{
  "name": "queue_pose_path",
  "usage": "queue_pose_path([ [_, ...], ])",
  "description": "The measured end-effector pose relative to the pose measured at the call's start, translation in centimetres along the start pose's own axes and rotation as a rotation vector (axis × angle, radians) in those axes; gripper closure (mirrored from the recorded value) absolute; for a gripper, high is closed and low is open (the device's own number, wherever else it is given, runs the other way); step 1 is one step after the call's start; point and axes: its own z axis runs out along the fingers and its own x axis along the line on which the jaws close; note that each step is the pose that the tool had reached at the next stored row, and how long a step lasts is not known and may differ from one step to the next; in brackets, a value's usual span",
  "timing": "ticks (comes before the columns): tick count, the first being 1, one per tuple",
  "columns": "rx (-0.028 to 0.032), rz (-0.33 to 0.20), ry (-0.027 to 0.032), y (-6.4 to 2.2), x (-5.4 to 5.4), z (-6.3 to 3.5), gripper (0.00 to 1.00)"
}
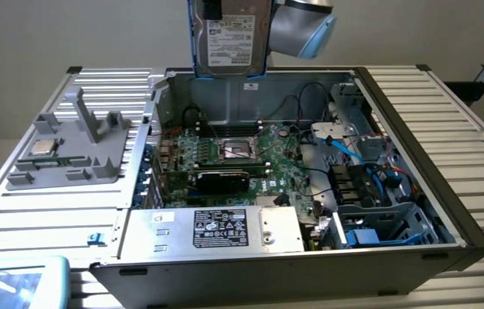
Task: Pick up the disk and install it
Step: 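Pick up the disk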
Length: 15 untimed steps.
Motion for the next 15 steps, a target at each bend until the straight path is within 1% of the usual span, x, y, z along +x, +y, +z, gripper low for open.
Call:
queue_pose_path([
  [4,0.0000,0.000,0.0000,-1.42,0.1,-0.07,0.63],
  [7,0.0000,0.000,-0.0001,-2.16,0.3,-0.10,0.63],
  [10,0.0000,0.000,-0.0005,-2.56,0.6,-0.13,0.63],
  [15,0.0003,0.003,-0.0047,-2.73,1.6,-0.09,0.63],
])
